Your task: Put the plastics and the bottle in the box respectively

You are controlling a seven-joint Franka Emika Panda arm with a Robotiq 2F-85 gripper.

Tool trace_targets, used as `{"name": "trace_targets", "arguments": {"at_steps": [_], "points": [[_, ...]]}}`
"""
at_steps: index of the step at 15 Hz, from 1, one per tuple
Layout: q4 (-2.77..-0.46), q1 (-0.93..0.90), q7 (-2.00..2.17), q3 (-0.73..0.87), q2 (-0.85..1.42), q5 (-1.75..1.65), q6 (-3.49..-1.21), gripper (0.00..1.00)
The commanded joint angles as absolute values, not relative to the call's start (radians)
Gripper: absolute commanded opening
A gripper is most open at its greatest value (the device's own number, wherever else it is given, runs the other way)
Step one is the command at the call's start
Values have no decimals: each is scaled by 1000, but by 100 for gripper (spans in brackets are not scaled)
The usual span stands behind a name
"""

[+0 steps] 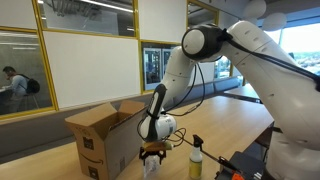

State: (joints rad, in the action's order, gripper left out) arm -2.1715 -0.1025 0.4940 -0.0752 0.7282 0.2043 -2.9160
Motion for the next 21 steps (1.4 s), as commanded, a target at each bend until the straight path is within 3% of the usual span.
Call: {"name": "trace_targets", "arguments": {"at_steps": [1,8,9,11,19,21], "points": [[-2095,-100,435,-69,802,238,-2928,100],[-2022,-83,402,-84,893,259,-2925,100],[-2019,-82,401,-84,898,260,-2927,75],[-2023,-89,404,-77,892,259,-2924,68],[-2180,-102,422,-60,737,282,-2965,7],[-2254,-118,436,-40,652,287,-2966,8]]}}
